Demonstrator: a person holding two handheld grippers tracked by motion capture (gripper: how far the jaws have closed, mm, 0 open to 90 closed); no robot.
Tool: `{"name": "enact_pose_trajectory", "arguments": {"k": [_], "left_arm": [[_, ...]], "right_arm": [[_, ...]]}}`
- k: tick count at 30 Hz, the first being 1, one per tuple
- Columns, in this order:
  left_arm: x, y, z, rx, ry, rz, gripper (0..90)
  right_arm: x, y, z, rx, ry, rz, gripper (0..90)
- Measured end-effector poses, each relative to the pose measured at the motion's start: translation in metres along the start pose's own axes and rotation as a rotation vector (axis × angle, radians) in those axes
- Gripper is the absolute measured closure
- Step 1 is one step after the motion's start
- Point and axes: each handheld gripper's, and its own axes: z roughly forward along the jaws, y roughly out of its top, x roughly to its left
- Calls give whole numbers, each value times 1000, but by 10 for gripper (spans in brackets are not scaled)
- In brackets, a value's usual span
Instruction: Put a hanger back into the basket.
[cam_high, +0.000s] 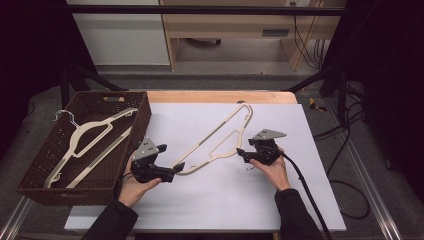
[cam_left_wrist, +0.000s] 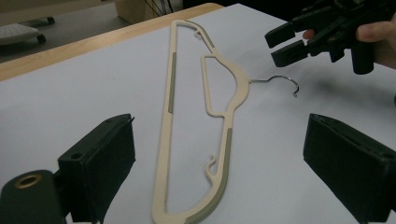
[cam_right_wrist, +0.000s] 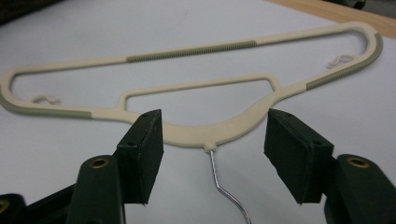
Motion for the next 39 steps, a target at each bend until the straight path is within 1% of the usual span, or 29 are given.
{"name": "enact_pose_trajectory", "arguments": {"k": [3, 4, 6, 9, 11, 12, 14, 15, 16, 18, 19, 20, 21, 22, 23, 26, 28, 32, 33, 34, 39], "left_arm": [[0, -1, 2, 5, -2, -6, 88], [0, -2, 3, 8, -2, -6, 89], [0, -2, 4, 7, -6, -12, 89], [-1, -3, 5, 12, -6, -9, 89], [-1, -4, 6, 15, 0, -5, 89], [-1, -4, 6, 15, 0, -5, 89], [-1, -4, 6, 17, 2, -7, 89], [-1, -4, 6, 17, 2, -7, 89], [-1, -4, 5, 16, 5, -5, 90], [-1, -4, 5, 13, 4, -6, 91], [-1, -4, 5, 14, 3, -6, 91], [-1, -4, 5, 16, 4, -5, 91], [-2, -4, 5, 17, 3, -4, 91], [-2, -4, 5, 19, 2, -4, 91], [-2, -4, 5, 20, 2, -3, 91], [-3, -4, 5, 18, 0, 0, 91], [-3, -4, 5, 18, 1, 1, 92], [-3, -4, 6, 19, 1, -5, 94], [-4, -4, 6, 21, 1, -5, 94], [-4, -4, 7, 23, 2, 0, 94], [-7, -2, 10, 25, -4, 4, 98]], "right_arm": [[-1, -2, 9, 28, 2, -14, 437], [0, -3, 12, 41, -3, -8, 450], [-1, -6, 18, 60, -3, -30, 482], [-3, -10, 25, 89, -8, -51, 543], [-3, -11, 27, 104, -14, -43, 583], [-4, -11, 28, 105, -13, -52, 602], [-3, -12, 28, 114, -11, -47, 642], [-3, -12, 28, 114, -11, -47, 642], [-4, -13, 30, 130, -10, -60, 692], [-3, -14, 31, 133, -8, -43, 724], [-2, -13, 30, 137, -3, -45, 741], [-3, -14, 31, 131, -3, -64, 753], [-2, -14, 31, 131, -2, -51, 767], [-1, -14, 31, 132, 0, -56, 780], [-1, -14, 31, 135, 1, -46, 793], [-1, -14, 30, 140, 14, -37, 829], [-2, -13, 29, 149, 12, -25, 856], [-4, -14, 29, 150, 19, -28, 885], [-4, -14, 30, 146, 19, -14, 888], [-4, -14, 30, 147, 23, -9, 890], [-7, -13, 29, 146, 39, -8, 892]]}}
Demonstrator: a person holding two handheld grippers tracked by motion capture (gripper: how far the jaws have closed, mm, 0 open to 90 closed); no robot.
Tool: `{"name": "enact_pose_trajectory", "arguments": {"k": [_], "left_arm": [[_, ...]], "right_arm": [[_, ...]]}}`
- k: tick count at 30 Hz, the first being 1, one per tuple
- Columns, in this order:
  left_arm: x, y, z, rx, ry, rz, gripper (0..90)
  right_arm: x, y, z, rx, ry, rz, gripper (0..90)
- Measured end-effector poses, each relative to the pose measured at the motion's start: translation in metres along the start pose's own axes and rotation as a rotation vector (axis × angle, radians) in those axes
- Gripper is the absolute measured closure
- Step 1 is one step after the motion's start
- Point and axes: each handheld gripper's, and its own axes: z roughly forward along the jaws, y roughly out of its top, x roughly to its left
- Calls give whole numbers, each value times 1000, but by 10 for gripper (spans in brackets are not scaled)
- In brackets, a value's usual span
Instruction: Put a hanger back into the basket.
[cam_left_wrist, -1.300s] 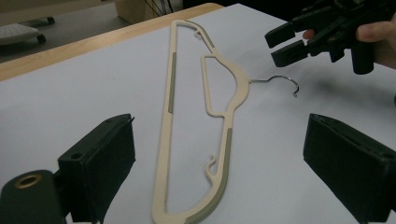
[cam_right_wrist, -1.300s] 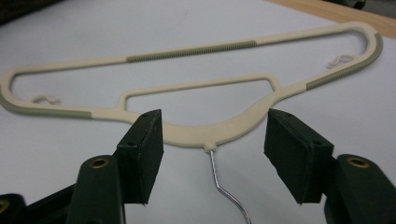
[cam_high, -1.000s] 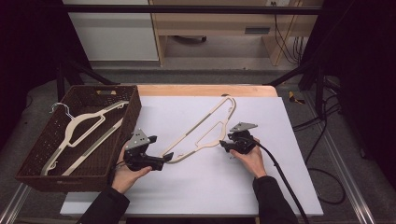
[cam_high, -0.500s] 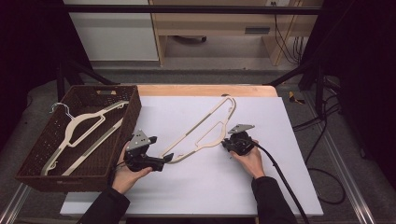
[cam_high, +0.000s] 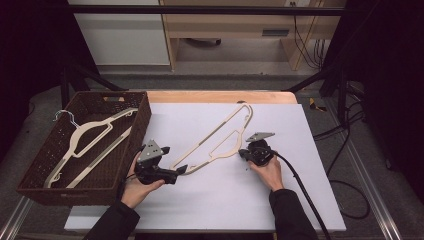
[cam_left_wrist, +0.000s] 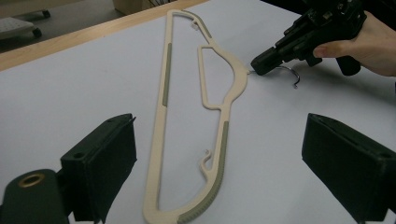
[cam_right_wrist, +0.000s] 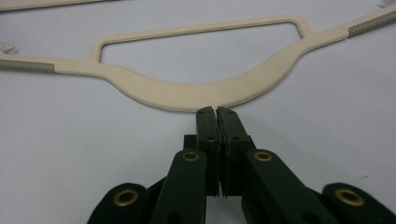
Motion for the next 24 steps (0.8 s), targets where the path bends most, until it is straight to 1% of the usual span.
{"name": "enact_pose_trajectory", "arguments": {"k": [2, 3, 4, 5, 6, 9, 10, 11, 12, 13, 14, 16, 17, 20, 22, 23, 24], "left_arm": [[-1, 1, 1, 2, -2, 2, 102], [-2, 4, 6, 16, 2, 18, 102], [-3, 5, 7, 18, 0, 17, 103], [-4, 7, 9, 19, -2, 23, 103], [-5, 10, 11, 15, -2, 27, 103], [-7, 18, 21, 18, -7, 34, 107], [-8, 20, 24, 24, -10, 35, 107], [-9, 22, 27, 32, -12, 39, 107], [-10, 24, 31, 34, -10, 44, 107], [-11, 26, 35, 40, -13, 47, 109], [-12, 28, 39, 46, -14, 52, 110], [-16, 32, 48, 65, -18, 63, 113], [-17, 34, 51, 72, -22, 67, 114], [-21, 37, 65, 93, -30, 80, 119], [-23, 40, 76, 113, -32, 92, 122], [-24, 41, 79, 120, -31, 97, 123], [-25, 41, 84, 129, -33, 100, 124]], "right_arm": [[0, 0, -1, 2, 8, -4, 893], [2, 1, -2, 6, 8, 9, 893], [1, 1, -3, -3, 8, -8, 894], [2, 2, -4, -8, 11, 1, 894], [1, 3, -5, -7, 18, -6, 894], [3, 5, -10, -14, 19, 12, 894], [2, 6, -12, -20, 19, 2, 894], [3, 7, -14, -19, 17, 5, 894], [2, 8, -15, -22, 20, -10, 894], [4, 9, -17, -23, 19, 5, 895], [4, 10, -18, -24, 23, 1, 895], [5, 12, -20, -24, 23, -22, 895], [6, 13, -21, -20, 21, -11, 894], [7, 15, -24, -15, 20, -25, 895], [7, 16, -25, -19, 24, -21, 895], [8, 17, -26, -18, 21, -10, 895], [8, 17, -27, -13, 20, -16, 895]]}}
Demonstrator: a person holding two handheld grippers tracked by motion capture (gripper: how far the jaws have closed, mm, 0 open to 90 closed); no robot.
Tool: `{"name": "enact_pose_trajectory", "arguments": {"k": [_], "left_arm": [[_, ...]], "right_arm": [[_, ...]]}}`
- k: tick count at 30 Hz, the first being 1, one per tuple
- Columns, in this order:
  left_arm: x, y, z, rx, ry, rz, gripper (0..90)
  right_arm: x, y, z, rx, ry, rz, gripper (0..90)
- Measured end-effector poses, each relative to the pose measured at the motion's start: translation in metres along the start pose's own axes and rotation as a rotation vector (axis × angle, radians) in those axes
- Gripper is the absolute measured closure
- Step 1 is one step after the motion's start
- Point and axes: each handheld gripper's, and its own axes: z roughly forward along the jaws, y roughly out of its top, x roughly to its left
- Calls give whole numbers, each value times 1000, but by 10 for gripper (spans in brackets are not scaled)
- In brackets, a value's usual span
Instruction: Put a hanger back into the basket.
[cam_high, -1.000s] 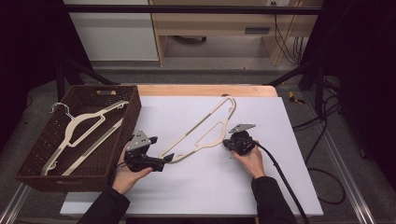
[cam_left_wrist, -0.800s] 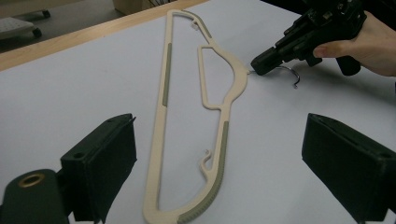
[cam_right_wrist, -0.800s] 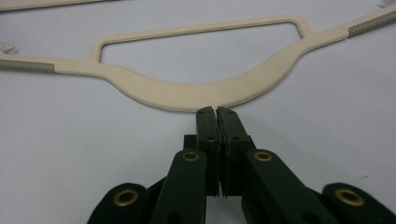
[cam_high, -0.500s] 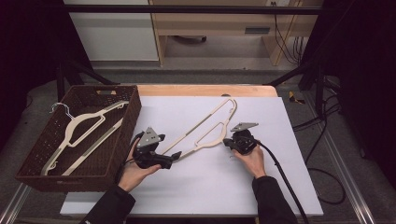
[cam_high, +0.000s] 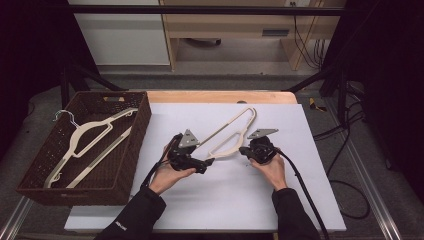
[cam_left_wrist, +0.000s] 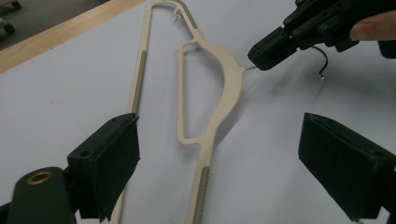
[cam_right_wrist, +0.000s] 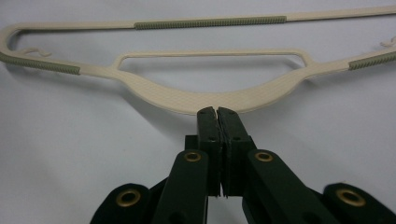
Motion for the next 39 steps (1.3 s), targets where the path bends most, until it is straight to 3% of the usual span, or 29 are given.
{"name": "enact_pose_trajectory", "arguments": {"k": [1, 3, 8, 13, 18, 26, 28, 29, 34, 39], "left_arm": [[-1, 1, 5, 8, 1, 4, 125], [-2, 5, 15, 24, 1, 14, 129], [-4, 10, 34, 49, -12, 15, 140], [-5, 13, 51, 82, -9, 46, 160], [-5, 15, 66, 125, 4, 80, 187], [-9, 18, 78, 152, 24, 147, 299], [-10, 18, 80, 164, 26, 154, 332], [-10, 17, 82, 165, 33, 162, 349], [-15, 16, 87, 185, 37, 199, 444], [-17, 15, 91, 195, 41, 214, 531]], "right_arm": [[-1, 0, 0, -5, -1, -25, 895], [1, 1, -2, 5, -1, 3, 895], [4, 5, -6, -6, -5, -13, 895], [6, 8, -8, -9, -8, -41, 895], [8, 9, -8, -9, -11, -27, 895], [9, 10, -11, -7, -11, -14, 895], [8, 10, -11, -8, -8, -32, 895], [10, 11, -12, -8, -13, -13, 895], [10, 12, -13, -12, -9, -32, 895], [10, 12, -14, -8, -9, -30, 895]]}}
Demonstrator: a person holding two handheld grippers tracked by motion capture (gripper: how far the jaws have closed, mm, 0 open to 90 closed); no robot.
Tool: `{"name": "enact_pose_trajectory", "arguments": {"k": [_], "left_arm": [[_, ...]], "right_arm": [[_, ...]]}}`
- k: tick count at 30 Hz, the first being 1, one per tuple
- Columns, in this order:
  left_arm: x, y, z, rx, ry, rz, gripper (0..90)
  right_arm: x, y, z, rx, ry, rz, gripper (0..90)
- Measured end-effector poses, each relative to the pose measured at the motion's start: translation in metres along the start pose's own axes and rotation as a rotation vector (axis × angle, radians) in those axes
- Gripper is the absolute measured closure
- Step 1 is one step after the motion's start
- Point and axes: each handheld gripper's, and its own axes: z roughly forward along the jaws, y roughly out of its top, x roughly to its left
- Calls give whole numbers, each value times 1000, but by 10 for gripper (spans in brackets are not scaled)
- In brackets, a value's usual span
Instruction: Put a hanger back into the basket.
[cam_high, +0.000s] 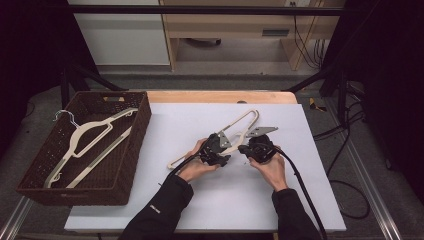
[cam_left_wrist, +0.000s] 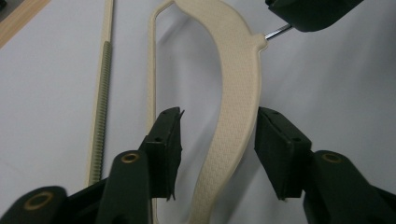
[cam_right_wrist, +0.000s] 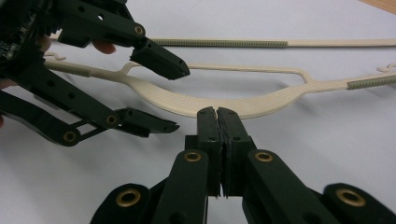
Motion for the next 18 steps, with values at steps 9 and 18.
{"name": "enact_pose_trajectory", "arguments": {"k": [9, 18], "left_arm": [[0, -1, 0, 23, -6, -7, 685], [2, 0, -8, 17, -3, 5, 709]], "right_arm": [[1, 0, 0, -8, 1, 11, 893], [1, 4, -16, -97, 4, 17, 814]]}}
